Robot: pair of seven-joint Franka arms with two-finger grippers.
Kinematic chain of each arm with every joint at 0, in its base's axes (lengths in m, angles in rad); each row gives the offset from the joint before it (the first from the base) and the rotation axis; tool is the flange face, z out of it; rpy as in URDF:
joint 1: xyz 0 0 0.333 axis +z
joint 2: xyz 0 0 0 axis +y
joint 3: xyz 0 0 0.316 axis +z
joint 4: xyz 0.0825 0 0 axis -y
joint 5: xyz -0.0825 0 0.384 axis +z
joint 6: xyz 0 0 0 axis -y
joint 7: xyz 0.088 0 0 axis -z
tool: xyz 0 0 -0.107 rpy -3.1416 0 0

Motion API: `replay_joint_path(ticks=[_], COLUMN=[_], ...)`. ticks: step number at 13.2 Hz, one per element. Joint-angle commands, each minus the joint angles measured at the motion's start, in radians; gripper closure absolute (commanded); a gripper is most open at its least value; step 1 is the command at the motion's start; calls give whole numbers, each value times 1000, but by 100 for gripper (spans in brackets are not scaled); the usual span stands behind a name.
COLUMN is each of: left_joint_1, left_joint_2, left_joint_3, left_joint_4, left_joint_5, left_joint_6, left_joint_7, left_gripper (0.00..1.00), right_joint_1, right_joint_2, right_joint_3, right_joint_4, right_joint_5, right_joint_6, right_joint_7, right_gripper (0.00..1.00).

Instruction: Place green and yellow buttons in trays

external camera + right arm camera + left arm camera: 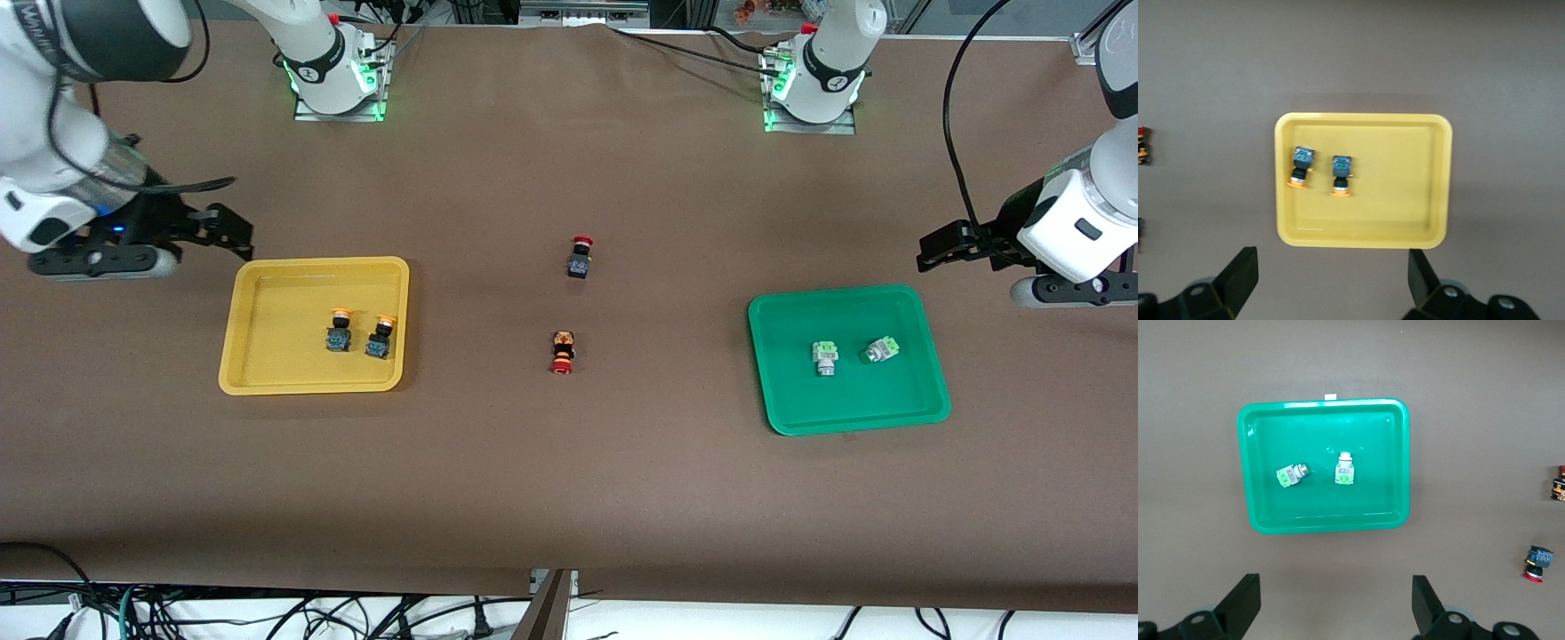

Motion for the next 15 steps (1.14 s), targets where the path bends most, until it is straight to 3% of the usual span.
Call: replay_joint_path(ticks=[1, 15], left_joint_1=[-2, -3], left_joint_2=[26, 26], left_joint_3=[1, -1], left_joint_4=[47, 47], left_joint_5=[19, 19], left_joint_6=[-28, -33], left_joint_7=[-4, -3], left_gripper=[0, 0], right_joint_1=[8, 16], right_joint_2=[40, 74], right_joint_3=[6, 14], right_joint_4=[74, 123], right_joint_5=[-2, -4], right_joint_6=[-26, -27], right_joint_7=[-9, -18], right_gripper=[1, 1])
